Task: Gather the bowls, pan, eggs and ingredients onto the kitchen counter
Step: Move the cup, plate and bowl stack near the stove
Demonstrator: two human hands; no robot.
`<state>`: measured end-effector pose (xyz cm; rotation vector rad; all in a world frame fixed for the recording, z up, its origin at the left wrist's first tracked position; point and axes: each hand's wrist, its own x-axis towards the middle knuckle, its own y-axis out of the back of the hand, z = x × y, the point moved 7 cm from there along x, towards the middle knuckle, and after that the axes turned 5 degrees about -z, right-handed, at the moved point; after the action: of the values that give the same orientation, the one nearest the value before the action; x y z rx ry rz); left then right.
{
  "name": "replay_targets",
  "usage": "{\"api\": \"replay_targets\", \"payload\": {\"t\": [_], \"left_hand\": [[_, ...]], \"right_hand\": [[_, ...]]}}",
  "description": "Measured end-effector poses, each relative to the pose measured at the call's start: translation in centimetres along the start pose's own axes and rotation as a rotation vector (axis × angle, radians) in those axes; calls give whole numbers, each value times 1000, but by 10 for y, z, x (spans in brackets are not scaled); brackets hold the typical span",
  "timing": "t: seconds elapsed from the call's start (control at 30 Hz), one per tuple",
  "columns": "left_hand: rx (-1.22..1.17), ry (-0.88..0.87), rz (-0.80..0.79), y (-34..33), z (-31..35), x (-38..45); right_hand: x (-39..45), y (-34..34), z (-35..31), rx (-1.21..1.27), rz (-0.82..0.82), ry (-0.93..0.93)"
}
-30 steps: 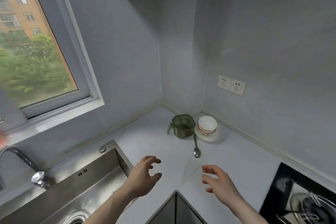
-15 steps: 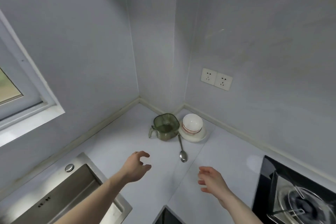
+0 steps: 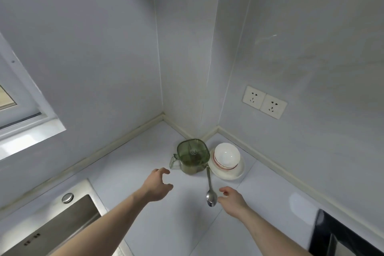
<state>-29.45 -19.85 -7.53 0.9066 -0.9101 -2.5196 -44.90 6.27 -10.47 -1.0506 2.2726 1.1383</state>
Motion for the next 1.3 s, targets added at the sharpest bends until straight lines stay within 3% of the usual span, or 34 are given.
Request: {"api": "replay_targets", "payload": {"t": [0.3, 0.8, 1.03, 1.17, 1.3], "left_hand": [[8, 3, 4, -1, 5, 40], [53, -6, 15, 0, 22, 88], [79, -22, -42, -7, 18, 95], [97, -29, -58, -10, 16, 100], [122, -59, -47, -11, 17, 105]], "right_hand": [[72, -28, -36, -325, -82, 35], [77, -31, -3, -441, -24, -46], [62, -18, 21, -229, -28, 2], [42, 31, 17, 111, 171, 84], [43, 84, 35, 448, 388, -40]]}}
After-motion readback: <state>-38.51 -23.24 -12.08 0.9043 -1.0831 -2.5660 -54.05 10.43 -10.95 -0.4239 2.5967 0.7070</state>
